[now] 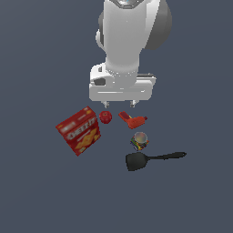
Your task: Pick up a designated object from a clutter of objects.
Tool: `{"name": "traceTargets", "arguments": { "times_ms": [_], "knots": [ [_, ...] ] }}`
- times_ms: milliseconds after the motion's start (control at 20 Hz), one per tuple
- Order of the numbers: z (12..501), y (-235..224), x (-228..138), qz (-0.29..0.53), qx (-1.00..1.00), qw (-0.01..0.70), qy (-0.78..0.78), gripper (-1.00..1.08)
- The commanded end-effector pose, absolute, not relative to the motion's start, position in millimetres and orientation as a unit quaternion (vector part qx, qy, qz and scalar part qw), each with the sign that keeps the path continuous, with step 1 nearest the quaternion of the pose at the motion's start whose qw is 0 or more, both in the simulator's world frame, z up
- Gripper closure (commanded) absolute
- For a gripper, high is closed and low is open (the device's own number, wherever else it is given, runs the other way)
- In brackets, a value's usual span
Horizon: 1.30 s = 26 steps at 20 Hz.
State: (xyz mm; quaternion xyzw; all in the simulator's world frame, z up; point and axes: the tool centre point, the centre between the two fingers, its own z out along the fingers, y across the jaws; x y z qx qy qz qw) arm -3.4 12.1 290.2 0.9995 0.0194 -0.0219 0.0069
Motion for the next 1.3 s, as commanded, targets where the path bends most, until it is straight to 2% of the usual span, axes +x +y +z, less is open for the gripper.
{"name": "traceTargets", "arguments": {
  "times_ms": [0,800,1250],
  "knots": [
    [290,12,-3,-0.022,1.0,0.007,0.019,-0.92],
    [279,30,-9,-0.033,0.998,0.021,0.05,-0.92],
    [236,50,6,-0.026,0.993,0.024,0.114,-0.92]
  ]
}}
